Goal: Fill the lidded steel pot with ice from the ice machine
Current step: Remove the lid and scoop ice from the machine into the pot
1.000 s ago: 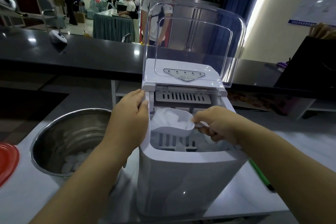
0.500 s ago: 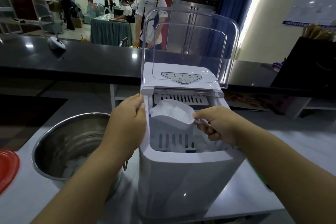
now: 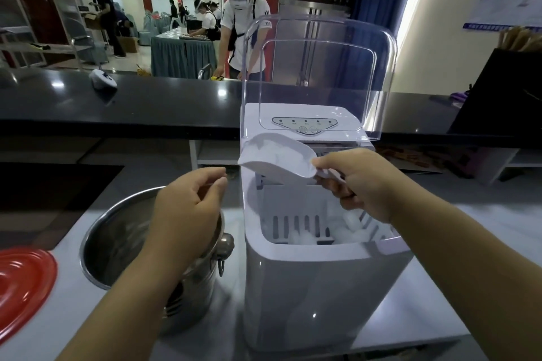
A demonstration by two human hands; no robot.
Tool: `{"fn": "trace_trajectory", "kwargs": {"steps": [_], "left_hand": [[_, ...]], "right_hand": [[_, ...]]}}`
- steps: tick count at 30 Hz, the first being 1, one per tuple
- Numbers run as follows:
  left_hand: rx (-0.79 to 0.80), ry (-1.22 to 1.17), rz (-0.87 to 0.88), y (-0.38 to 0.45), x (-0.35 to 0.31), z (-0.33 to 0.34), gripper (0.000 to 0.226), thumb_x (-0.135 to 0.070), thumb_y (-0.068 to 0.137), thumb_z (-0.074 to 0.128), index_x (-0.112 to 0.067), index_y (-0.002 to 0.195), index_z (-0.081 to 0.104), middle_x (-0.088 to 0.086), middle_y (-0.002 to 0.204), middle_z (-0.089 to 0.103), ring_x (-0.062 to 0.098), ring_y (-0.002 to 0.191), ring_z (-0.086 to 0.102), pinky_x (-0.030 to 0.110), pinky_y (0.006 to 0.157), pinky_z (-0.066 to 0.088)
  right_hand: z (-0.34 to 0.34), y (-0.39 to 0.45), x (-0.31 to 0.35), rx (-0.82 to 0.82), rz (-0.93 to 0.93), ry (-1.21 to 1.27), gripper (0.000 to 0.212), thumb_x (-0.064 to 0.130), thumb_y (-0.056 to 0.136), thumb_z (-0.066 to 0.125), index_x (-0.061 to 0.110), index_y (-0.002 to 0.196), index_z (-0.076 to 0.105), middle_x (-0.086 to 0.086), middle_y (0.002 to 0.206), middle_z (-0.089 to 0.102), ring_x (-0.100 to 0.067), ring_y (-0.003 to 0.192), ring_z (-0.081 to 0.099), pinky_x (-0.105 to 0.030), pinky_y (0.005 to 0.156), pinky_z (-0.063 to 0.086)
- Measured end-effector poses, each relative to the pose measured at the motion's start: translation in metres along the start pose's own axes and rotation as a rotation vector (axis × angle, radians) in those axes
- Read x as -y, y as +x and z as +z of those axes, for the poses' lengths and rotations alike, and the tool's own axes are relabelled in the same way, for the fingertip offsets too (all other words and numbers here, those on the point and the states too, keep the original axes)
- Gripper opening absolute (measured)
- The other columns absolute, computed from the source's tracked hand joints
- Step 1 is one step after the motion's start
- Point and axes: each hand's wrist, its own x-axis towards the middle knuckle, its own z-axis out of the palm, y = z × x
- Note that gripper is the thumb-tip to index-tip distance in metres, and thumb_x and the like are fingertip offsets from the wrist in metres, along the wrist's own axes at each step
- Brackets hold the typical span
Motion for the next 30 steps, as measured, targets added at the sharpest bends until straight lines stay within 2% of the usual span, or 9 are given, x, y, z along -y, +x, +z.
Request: {"fn": "trace_trajectory", "kwargs": {"steps": [3, 5, 7, 11, 14, 18, 20, 23, 30], "left_hand": [[-0.062, 0.046, -0.025, 0.002, 0.018, -0.018, 0.018, -0.018, 0.09, 0.059, -0.021, 0.105, 0.069, -0.015, 0.091, 0.065, 0.002, 0.088, 0.059, 0.02, 0.081, 0.044], [-0.097, 0.107, -0.031, 0.003, 0.031, -0.03, 0.019, -0.017, 0.09, 0.059, -0.019, 0.106, 0.068, -0.012, 0.094, 0.064, 0.001, 0.086, 0.056, 0.009, 0.075, 0.037], [-0.12, 0.19, -0.037, 0.003, 0.045, -0.042, 0.022, -0.017, 0.09, 0.058, -0.015, 0.111, 0.067, -0.008, 0.1, 0.062, 0.005, 0.091, 0.054, 0.006, 0.07, 0.032], [-0.133, 0.336, -0.035, 0.009, 0.068, -0.063, 0.027, -0.012, 0.088, 0.061, -0.006, 0.113, 0.065, 0.008, 0.112, 0.065, 0.015, 0.099, 0.056, 0.018, 0.082, 0.035], [-0.098, 0.386, -0.118, 0.013, 0.083, -0.073, 0.034, -0.012, 0.087, 0.061, -0.001, 0.119, 0.061, 0.014, 0.123, 0.061, 0.026, 0.116, 0.053, 0.024, 0.093, 0.033], [0.009, 0.417, -0.249, 0.015, 0.098, -0.076, 0.044, -0.016, 0.09, 0.057, 0.0, 0.13, 0.051, 0.017, 0.136, 0.05, 0.03, 0.128, 0.042, 0.031, 0.104, 0.028], [0.064, 0.423, -0.314, 0.016, 0.105, -0.076, 0.039, -0.019, 0.092, 0.055, -0.001, 0.127, 0.054, 0.017, 0.132, 0.054, 0.031, 0.125, 0.046, 0.03, 0.096, 0.033], [0.097, 0.416, -0.296, 0.018, 0.113, -0.079, 0.02, -0.018, 0.092, 0.051, -0.006, 0.101, 0.065, 0.014, 0.1, 0.066, 0.032, 0.1, 0.058, 0.028, 0.073, 0.035], [0.093, 0.344, -0.245, 0.019, 0.117, -0.082, 0.016, -0.019, 0.092, 0.052, -0.011, 0.099, 0.064, 0.006, 0.098, 0.063, 0.024, 0.093, 0.056, 0.027, 0.072, 0.035]], "right_hand": [[0.018, 0.003, 0.013, 0.003, -0.023, -0.039, 0.021, 0.021, 0.088, 0.058, 0.008, 0.073, 0.063, -0.004, 0.058, 0.045, -0.012, 0.05, 0.03, -0.025, 0.048, 0.023], [0.03, 0.006, 0.021, -0.002, -0.045, -0.076, 0.02, 0.023, 0.09, 0.059, 0.007, 0.077, 0.063, -0.005, 0.062, 0.047, -0.012, 0.051, 0.035, -0.025, 0.05, 0.027], [0.043, 0.009, 0.029, -0.003, -0.093, -0.174, 0.023, 0.026, 0.092, 0.057, 0.006, 0.083, 0.064, -0.006, 0.066, 0.05, -0.013, 0.057, 0.041, -0.025, 0.053, 0.032], [0.064, 0.016, 0.035, -0.004, -0.292, -0.378, 0.035, 0.032, 0.092, 0.057, -0.002, 0.091, 0.067, -0.012, 0.074, 0.062, -0.022, 0.063, 0.051, -0.033, 0.062, 0.048], [0.077, 0.02, 0.033, -0.046, -0.44, -0.548, 0.03, 0.034, 0.092, 0.055, 0.008, 0.083, 0.067, -0.007, 0.075, 0.066, -0.025, 0.07, 0.062, -0.042, 0.073, 0.055], [0.091, 0.019, 0.033, -0.066, -0.535, -0.804, 0.026, 0.037, 0.095, 0.049, 0.018, 0.082, 0.06, 0.0, 0.073, 0.062, -0.014, 0.068, 0.057, -0.028, 0.061, 0.049], [0.097, 0.02, 0.033, -0.079, -0.576, -0.906, 0.023, 0.039, 0.096, 0.048, 0.021, 0.085, 0.057, 0.003, 0.076, 0.06, -0.01, 0.067, 0.054, -0.023, 0.058, 0.043], [0.104, 0.02, 0.035, -0.104, -0.639, -0.992, 0.019, 0.04, 0.096, 0.048, 0.023, 0.089, 0.055, 0.004, 0.081, 0.058, -0.011, 0.072, 0.054, -0.024, 0.064, 0.044], [0.115, 0.023, 0.033, -0.134, -0.673, -0.993, 0.022, 0.041, 0.095, 0.048, 0.022, 0.094, 0.059, 0.004, 0.085, 0.06, -0.012, 0.077, 0.056, -0.025, 0.069, 0.048]]}}
